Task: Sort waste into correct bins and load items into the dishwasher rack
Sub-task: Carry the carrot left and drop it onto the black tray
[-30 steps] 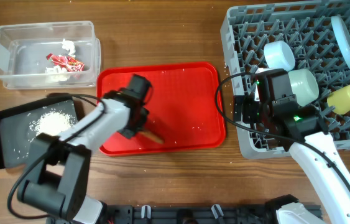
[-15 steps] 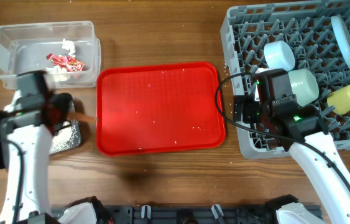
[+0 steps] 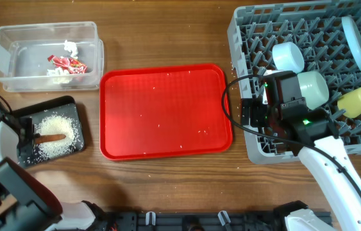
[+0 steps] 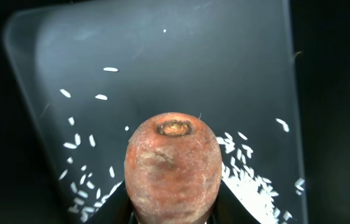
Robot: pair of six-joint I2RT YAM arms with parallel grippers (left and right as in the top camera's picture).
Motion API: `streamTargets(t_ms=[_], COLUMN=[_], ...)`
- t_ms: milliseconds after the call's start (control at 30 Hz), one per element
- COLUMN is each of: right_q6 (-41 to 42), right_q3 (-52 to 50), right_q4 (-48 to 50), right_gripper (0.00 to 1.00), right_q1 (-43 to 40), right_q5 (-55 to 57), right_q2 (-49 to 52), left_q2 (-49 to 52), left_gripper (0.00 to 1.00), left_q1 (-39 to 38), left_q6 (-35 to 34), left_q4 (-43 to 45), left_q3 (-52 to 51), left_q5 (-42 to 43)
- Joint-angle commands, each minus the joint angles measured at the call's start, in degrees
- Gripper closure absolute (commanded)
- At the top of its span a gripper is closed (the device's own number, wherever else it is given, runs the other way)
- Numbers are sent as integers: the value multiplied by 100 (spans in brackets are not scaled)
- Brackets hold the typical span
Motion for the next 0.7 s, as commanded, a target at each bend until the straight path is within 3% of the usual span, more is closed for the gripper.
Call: streamTargets(t_ms=[0,67,167,367,567,667], right_q6=[83,83,83,59,-435,-498], right_q3=[68,68,68,68,68,68], right_q4=[4,7,7,26,448,925], right_gripper=[1,1,1,0,0,0], right_q1=[-22,-22,-22,-22,-22,-22], right_q5=[101,101,101,-22,-1027,-1757], right_q2=[-33,-33,-33,-33,-33,-28], left_q2=[264,313,313,236,-96,-240], left_gripper=[73,72,57,41,35,35], left_q1=[26,24,24,17,-538,-1244], left_q6=[74,74,76,129,922,1919], left_q4=[146,177,201,-2,-686,-868], left_q3=[92,92,92,278,1082,1381], left_q5=[-57,-57,-57,-9,68,518])
